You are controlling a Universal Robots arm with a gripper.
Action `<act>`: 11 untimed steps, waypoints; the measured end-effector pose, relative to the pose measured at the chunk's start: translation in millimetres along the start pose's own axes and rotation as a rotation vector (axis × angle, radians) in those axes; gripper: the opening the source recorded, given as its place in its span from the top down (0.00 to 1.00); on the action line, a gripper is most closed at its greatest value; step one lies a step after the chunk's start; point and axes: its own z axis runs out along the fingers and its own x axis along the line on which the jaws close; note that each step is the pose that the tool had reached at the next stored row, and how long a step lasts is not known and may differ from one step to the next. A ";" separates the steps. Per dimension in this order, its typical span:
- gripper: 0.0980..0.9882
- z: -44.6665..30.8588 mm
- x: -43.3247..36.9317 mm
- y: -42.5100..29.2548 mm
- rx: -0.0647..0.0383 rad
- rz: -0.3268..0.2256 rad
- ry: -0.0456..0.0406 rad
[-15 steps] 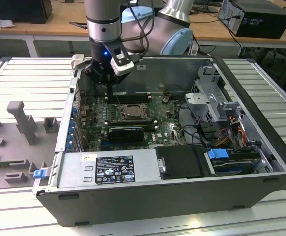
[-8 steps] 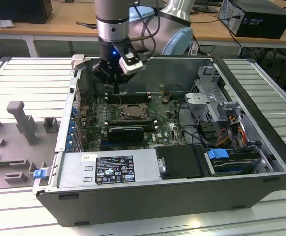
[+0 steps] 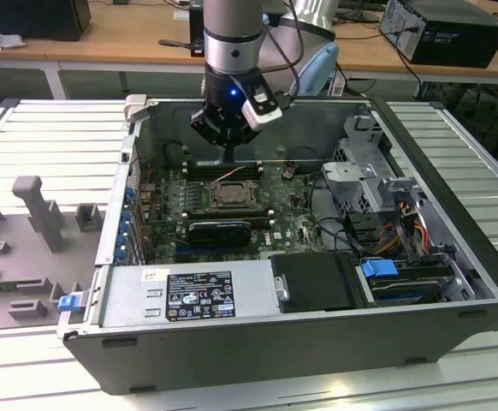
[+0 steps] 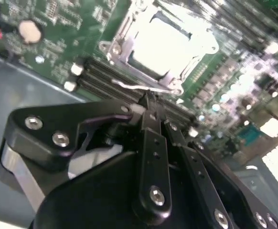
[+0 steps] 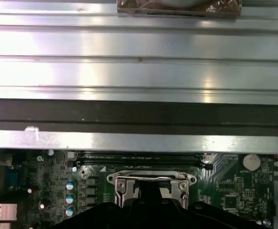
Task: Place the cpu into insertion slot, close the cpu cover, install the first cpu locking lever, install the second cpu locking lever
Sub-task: 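Install the first cpu locking lever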
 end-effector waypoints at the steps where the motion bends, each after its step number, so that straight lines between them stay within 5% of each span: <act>1: 0.99 0.1 -0.1 0.0 -0.023 0.000 -0.0004; 3: 0.99 2.4 -0.1 -0.3 -0.039 0.000 -0.0008; 11: 0.99 21.0 -0.6 -1.3 -0.040 -0.070 0.0047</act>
